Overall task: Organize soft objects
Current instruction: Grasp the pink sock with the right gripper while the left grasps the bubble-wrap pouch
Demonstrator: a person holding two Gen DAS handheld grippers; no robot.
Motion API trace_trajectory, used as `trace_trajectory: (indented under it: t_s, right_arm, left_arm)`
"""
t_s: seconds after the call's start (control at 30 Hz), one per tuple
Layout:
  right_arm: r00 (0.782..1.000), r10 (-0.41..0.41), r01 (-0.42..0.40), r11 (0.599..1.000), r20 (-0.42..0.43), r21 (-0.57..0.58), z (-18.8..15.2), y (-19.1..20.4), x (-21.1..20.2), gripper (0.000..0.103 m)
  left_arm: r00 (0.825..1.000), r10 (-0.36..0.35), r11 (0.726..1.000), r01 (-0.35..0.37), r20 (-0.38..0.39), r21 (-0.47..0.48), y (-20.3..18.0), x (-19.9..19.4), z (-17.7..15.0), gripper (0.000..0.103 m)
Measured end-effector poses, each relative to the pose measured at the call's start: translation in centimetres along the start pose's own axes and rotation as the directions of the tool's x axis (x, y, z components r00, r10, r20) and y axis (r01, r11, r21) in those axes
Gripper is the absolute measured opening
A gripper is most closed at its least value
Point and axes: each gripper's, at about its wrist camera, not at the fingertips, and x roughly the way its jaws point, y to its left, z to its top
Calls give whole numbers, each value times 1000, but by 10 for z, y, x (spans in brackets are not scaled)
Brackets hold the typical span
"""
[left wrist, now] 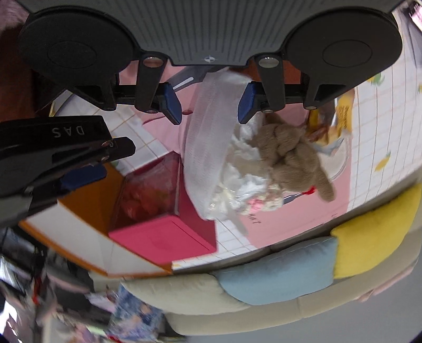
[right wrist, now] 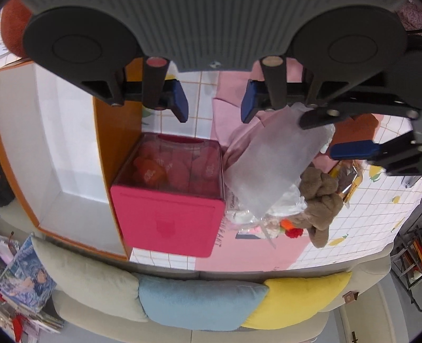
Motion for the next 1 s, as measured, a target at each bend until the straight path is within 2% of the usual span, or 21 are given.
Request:
trace_trajectory:
  t_s: [0.2, 0.23, 0.27, 0.33, 0.4, 0.53, 0.67, 0.8, 1.0]
  right_arm:
    - [1000, 17, -17, 1000, -9, 22, -3, -4, 8, 45]
    - [1000, 18, -17, 1000, -10, 24, -3, -5, 9, 45]
    - [1000, 19, -19, 999, -10, 25, -4, -6, 10, 46]
    - [1000, 23, -23, 999, -14, 30, -4, -7, 13, 46]
    - [999, 30, -30, 999, -14, 36, -5, -9, 16, 46]
    - [998, 51, -50, 998, -20, 41, -6, -12, 23, 46]
    - [996, 81, -79, 996, -25, 46, -7, -14, 31, 47]
    - [994, 106, -106, 994, -14, 19, -4, -10, 40, 52]
    - [985, 170, -169, 985, -34, 16, 4, -4, 68, 54]
  left_arm:
    - [998, 39, 995, -33, -57, 89, -15, 31, -2, 58]
    - [997, 40, 995, -34, -66, 96, -16, 35, -2, 55]
    - [996, 44, 994, -36, -72, 106, -18, 38, -2, 51]
    - [994, 56, 991, -44, -91, 124, -21, 46, -1, 32]
    - [993, 64, 991, -51, -104, 123, -21, 53, -1, 30]
    - [990, 91, 990, -78, -105, 118, -15, 59, -4, 6]
    - [996, 52, 998, -48, -73, 50, -4, 43, -2, 1]
    - [999, -14, 991, 8, -45, -132, 23, 13, 7, 0]
    - [1000, 24, 965, -27, -17, -262, 46, -16, 10, 0]
